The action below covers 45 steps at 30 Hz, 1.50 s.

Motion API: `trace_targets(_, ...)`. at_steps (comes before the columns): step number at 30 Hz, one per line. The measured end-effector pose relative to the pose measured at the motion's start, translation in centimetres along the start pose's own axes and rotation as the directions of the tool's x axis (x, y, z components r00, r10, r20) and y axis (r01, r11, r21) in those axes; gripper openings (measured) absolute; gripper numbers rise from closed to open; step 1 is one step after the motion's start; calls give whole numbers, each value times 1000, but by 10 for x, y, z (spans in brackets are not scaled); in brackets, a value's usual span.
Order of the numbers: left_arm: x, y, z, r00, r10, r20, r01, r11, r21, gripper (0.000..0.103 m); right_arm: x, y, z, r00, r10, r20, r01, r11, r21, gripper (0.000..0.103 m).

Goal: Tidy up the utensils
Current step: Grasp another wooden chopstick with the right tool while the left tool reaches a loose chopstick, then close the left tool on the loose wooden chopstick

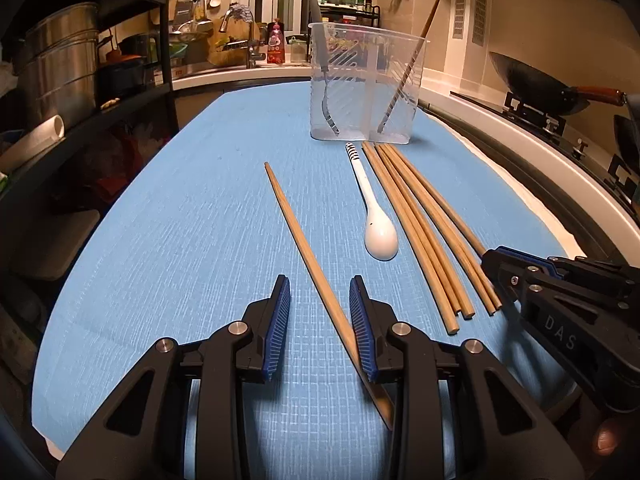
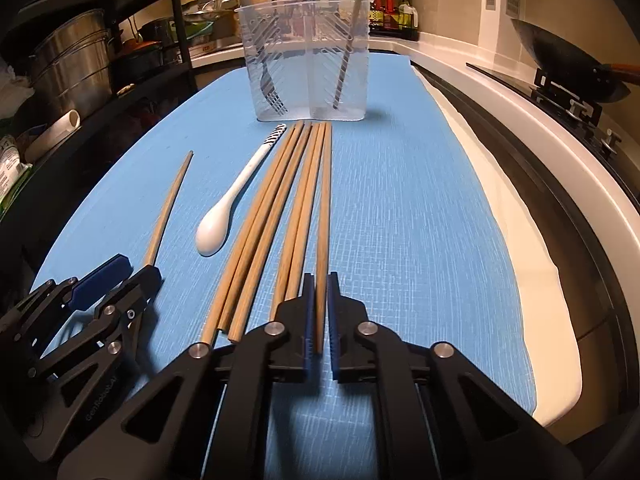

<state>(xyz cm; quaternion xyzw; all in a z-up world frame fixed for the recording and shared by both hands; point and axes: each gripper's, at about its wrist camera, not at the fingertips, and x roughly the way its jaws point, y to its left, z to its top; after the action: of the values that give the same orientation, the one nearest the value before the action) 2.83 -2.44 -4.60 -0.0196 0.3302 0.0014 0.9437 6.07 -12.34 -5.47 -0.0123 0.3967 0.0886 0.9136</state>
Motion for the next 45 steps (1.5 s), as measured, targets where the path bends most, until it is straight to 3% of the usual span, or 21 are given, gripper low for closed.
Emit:
trace_targets(4,1,-4,1,1000,15,4,-15,1000,27,30,-1,-2,0,1000,-7,-2,7,1000,7,5)
trace_targets(7,2,-3,3,1000,21,7,-21,999,38,14,-2,-7,0,999,-34,-5,34,999,19,5)
trace_targets(11,4,6,4,999,53,12,-53,998,19,11,-3,-14,0,997,-82,-7,82,996,45,5)
trace_targets(15,8,15,7,996,90,20,-90,996,4,11,-3,-22,0,994,-108,-9,108,991,75,6)
trace_targets(19,8,21,7,996,84,20,-83,996,-36,12,-3,-25,-1,994,-107,-11,108,990,91,7)
trace_targets(21,7,20,6,997,78,25,-77,996,-44,16,-3,-24,0,994,-110,-9,111,990,90,7)
trace_targets(23,6,19,4,997,71,31,-70,996,-46,29,-3,-24,0,994,-108,-10,109,990,90,7)
trace_targets(34,3,23,-3,988,134,75,-129,989,-68,30,-3,-24,0,994,-105,-5,105,990,89,6)
trace_targets(36,3,22,-3,988,131,77,-127,990,-62,25,-3,-23,0,995,-103,-4,103,991,88,6)
trace_targets(38,3,20,-3,989,127,80,-124,991,-40,8,-3,-23,0,995,-99,-3,99,991,85,6)
trace_targets(45,6,20,0,992,100,81,-98,995,-30,7,-3,-22,0,995,-97,-1,96,992,86,6)
